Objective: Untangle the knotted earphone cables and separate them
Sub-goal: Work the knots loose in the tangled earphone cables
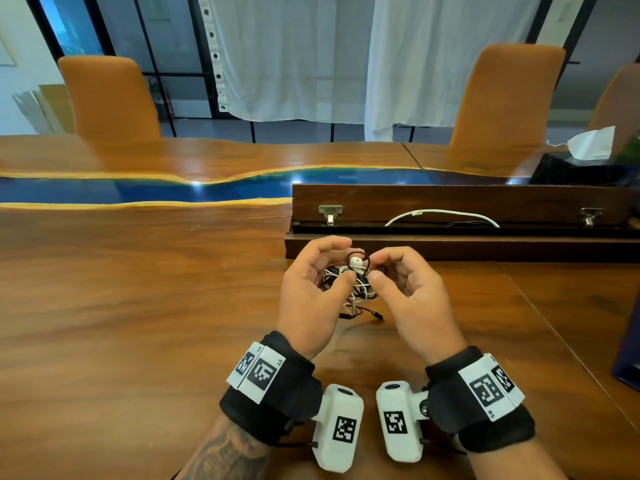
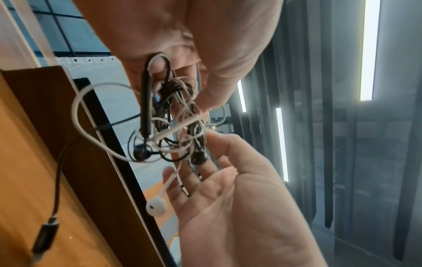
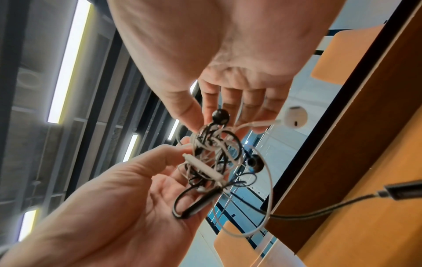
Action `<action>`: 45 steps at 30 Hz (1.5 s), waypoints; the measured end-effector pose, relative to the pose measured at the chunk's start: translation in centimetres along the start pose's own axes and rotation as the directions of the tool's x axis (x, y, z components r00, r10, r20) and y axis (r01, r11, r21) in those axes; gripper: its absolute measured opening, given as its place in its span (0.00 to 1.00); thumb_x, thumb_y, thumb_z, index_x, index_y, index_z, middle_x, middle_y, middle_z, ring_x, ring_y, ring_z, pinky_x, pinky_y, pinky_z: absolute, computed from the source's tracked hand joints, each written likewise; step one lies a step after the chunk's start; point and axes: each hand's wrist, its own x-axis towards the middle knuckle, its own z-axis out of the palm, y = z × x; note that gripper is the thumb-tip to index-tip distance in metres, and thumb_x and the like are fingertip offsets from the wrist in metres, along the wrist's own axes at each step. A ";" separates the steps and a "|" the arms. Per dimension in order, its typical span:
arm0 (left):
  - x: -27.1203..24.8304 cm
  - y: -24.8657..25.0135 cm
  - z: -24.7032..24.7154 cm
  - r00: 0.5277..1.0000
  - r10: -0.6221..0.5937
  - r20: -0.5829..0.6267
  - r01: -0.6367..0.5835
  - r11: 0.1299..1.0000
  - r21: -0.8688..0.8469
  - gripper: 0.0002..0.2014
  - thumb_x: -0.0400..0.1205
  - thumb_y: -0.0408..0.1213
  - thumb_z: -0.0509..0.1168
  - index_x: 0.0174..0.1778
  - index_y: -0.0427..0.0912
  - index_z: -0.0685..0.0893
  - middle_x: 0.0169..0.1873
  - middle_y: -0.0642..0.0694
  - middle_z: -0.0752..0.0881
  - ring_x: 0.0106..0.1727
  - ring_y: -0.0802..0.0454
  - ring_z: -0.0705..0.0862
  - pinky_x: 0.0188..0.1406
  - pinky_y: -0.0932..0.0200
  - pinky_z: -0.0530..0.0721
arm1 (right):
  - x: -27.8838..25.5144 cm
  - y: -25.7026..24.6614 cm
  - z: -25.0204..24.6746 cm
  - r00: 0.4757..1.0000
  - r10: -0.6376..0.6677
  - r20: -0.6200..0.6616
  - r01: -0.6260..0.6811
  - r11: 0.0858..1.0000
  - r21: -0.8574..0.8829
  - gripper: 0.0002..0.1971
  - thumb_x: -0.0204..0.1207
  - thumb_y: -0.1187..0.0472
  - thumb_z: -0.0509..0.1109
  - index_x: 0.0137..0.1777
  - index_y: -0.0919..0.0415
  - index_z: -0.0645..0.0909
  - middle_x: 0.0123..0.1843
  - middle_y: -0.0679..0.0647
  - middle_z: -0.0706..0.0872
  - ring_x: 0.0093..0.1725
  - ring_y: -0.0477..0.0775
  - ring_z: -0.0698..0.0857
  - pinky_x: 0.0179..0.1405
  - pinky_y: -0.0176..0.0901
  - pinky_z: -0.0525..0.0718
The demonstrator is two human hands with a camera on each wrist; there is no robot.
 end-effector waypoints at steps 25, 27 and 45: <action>0.0 -0.3 0.0 1.000 0.005 -0.014 -0.002 0.977 0.213 0.08 0.89 0.34 0.62 0.55 0.47 0.87 0.45 0.52 0.88 0.47 0.58 0.85 0.47 0.60 0.85 | -0.3 -0.3 0.0 0.993 -0.089 0.079 0.090 0.996 -0.004 0.16 0.77 0.70 0.76 0.58 0.47 0.86 0.53 0.39 0.89 0.57 0.45 0.87 0.52 0.35 0.86; 0.0 -0.4 0.0 1.000 0.007 -0.014 -0.004 0.979 0.202 0.09 0.90 0.35 0.60 0.52 0.43 0.86 0.42 0.46 0.87 0.44 0.52 0.83 0.45 0.52 0.83 | -0.3 -0.3 0.0 0.992 -0.104 0.069 0.106 0.994 -0.017 0.16 0.77 0.70 0.77 0.57 0.49 0.86 0.53 0.39 0.89 0.56 0.45 0.88 0.51 0.34 0.86; 0.1 0.0 -0.2 1.000 0.007 -0.018 -0.004 0.988 0.154 0.09 0.85 0.31 0.68 0.58 0.47 0.87 0.50 0.55 0.89 0.54 0.63 0.85 0.53 0.70 0.83 | -0.1 -0.2 -0.1 0.993 -0.097 0.066 0.098 0.995 -0.016 0.14 0.81 0.68 0.72 0.57 0.45 0.82 0.52 0.38 0.86 0.56 0.46 0.86 0.52 0.37 0.87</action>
